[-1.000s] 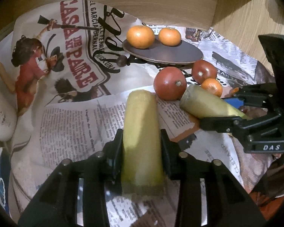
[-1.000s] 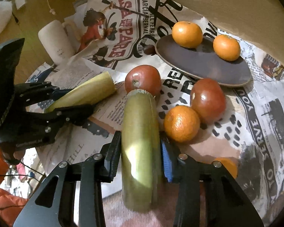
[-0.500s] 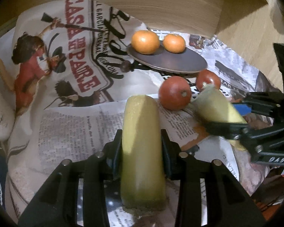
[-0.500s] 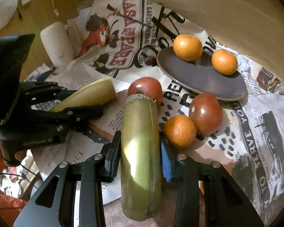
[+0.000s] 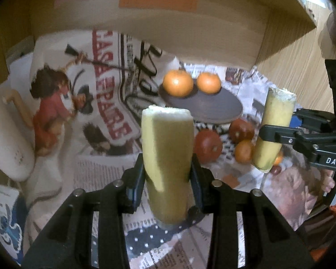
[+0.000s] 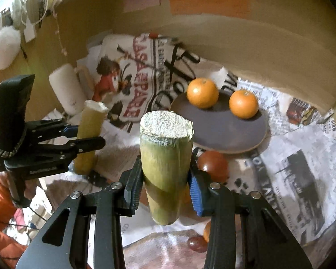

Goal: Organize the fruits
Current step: 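Lift the left tool's sugarcane toward the plate while the right tool carries its piece alongside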

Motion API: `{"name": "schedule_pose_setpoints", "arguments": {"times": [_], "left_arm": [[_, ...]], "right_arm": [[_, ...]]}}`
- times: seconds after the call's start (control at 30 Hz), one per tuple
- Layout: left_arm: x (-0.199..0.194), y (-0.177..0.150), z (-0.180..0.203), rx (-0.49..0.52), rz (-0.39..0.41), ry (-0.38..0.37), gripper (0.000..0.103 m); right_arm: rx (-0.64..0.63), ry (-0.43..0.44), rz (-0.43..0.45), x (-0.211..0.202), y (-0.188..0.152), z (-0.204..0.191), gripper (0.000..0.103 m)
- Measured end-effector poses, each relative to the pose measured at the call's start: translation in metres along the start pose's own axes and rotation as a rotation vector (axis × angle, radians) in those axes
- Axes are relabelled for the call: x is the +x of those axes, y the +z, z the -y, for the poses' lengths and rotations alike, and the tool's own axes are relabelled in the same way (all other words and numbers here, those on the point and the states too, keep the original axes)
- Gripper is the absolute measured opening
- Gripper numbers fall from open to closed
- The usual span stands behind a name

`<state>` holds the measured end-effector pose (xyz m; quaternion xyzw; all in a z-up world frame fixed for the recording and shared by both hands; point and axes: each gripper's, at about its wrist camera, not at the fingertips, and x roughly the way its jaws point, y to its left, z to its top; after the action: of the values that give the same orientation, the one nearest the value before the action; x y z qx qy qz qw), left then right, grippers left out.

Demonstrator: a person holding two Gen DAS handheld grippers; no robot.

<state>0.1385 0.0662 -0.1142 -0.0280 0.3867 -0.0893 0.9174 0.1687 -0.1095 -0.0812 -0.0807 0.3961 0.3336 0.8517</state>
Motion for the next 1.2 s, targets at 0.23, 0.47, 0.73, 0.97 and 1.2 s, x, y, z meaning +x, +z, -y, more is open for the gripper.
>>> {"name": "schedule_pose_setpoints", "arguments": {"times": [0.23,0.47,0.73,0.97,1.2], "left_arm": [[-0.013,0.028,0.008,0.007,0.081,-0.011,0.037],[-0.01,0.056,0.017,0.008,0.129,-0.043,0.037],[0.018,0.08,0.026,0.016,0.116,-0.057,0.037],[0.053,0.094,0.028,0.018,0.064,-0.069,0.037],[0.084,0.1,0.03,0.033,0.006,-0.064,0.037]], "right_arm": [[0.006,-0.036,0.076,-0.022,0.019,0.011,0.034],[0.001,-0.093,0.125,-0.033,0.035,0.028,0.034],[-0.004,-0.162,0.111,-0.016,0.051,0.057,0.034],[-0.009,-0.159,0.05,0.015,0.059,0.08,0.034],[-0.044,-0.147,-0.024,0.048,0.068,0.087,0.034]]}}
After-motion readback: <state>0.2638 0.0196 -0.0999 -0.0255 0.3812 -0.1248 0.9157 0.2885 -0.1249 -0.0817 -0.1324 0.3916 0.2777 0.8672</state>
